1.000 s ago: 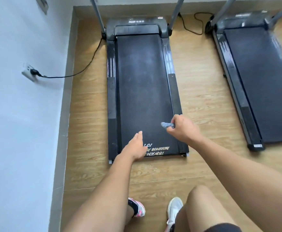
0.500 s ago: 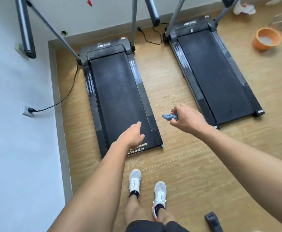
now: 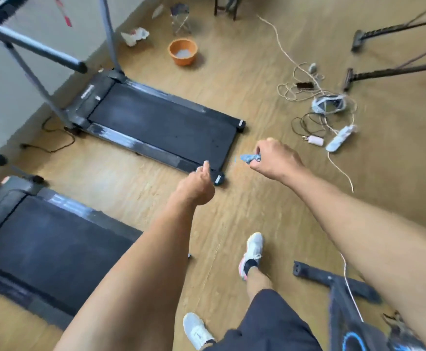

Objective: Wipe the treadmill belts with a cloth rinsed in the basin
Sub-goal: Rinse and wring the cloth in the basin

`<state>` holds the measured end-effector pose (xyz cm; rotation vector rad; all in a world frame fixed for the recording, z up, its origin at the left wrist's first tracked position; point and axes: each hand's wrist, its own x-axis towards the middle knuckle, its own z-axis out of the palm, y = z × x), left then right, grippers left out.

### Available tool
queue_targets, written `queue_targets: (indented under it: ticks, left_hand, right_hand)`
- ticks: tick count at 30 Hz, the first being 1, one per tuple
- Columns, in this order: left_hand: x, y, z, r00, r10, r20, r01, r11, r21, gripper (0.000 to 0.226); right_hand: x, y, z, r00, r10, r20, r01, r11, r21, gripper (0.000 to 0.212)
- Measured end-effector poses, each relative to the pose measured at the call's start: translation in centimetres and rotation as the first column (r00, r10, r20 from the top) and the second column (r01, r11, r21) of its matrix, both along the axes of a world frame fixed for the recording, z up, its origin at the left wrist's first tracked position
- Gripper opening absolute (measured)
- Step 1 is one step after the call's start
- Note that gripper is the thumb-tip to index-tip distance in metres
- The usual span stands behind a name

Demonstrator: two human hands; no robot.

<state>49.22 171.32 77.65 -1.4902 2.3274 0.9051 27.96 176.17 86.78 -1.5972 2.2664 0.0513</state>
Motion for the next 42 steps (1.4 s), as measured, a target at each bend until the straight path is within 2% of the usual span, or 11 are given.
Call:
queue_targets:
  ticks: [7, 9, 12, 14, 16, 21, 26, 32, 36, 39, 42]
  left_hand:
    - [-18.8, -10.6, -1.1, 0.996, -0.091, 0.020, 0.091, 0.996, 0.003, 0.067]
    - [-21.6, -14.3, -1.6, 0.988, -0.108, 0.113, 0.107, 0.994, 0.016, 0.063]
    - [-24.9, -20.2, -2.2, 0.935, -0.193, 0.296, 0.195, 0.981, 0.023, 0.039]
    - [-26.9, -24.2, -2.7, 0.923, -0.210, 0.322, 0.190, 0.977, 0.093, 0.038]
    - [-29.0, -28.4, -3.1, 0.925, -0.215, 0.312, 0.165, 0.970, 0.178, 0.048]
    - [-34.6, -40.8, -4.2, 0.968, -0.145, 0.203, 0.097, 0.969, 0.228, 0.046]
    - [-37.9, -54.7, -6.8, 0.951, -0.096, 0.295, 0.001, 0.952, 0.306, 0.041]
    - [-44.7, -72.1, -3.7, 0.961, -0.122, 0.249, 0.054, 0.963, 0.264, 0.034]
    - [-48.8, -84.5, -3.1, 0.952, -0.143, 0.270, 0.077, 0.968, 0.240, 0.043]
    - [-51.4, -93.7, -5.2, 0.966, -0.078, 0.246, 0.022, 0.975, 0.222, 0.047]
    - [-53.4, -102.1, -6.5, 0.973, 0.064, 0.220, -0.122, 0.958, 0.258, 0.049]
  right_hand:
    - [-20.0, -8.8, -2.6, 0.990, -0.135, 0.048, 0.136, 0.991, -0.008, 0.020]
    - [-24.8, -12.0, -3.1, 0.988, -0.135, 0.074, 0.134, 0.991, 0.018, 0.019]
    - [-30.3, -17.8, -2.8, 0.990, -0.091, 0.106, 0.089, 0.996, 0.023, 0.018]
    - [-33.2, -22.3, -2.2, 0.993, -0.084, 0.078, 0.083, 0.996, 0.014, 0.021]
    - [-35.8, -27.1, -2.1, 0.997, -0.079, 0.014, 0.079, 0.996, 0.041, 0.027]
    - [-40.6, -41.3, -4.2, 0.998, -0.041, -0.037, 0.047, 0.984, 0.173, 0.032]
    - [-43.3, -57.1, -6.3, 1.000, -0.006, 0.016, 0.001, 0.967, 0.255, 0.032]
    - [-47.6, -75.1, -5.3, 0.989, 0.027, 0.144, -0.056, 0.977, 0.204, 0.025]
    - [-51.6, -88.1, -5.8, 0.981, 0.046, 0.188, -0.072, 0.989, 0.132, 0.010]
    - [-54.3, -97.9, -7.6, 0.974, 0.083, 0.212, -0.107, 0.989, 0.104, 0.009]
    - [-55.9, -108.2, -10.1, 0.956, 0.136, 0.261, -0.177, 0.975, 0.137, 0.008]
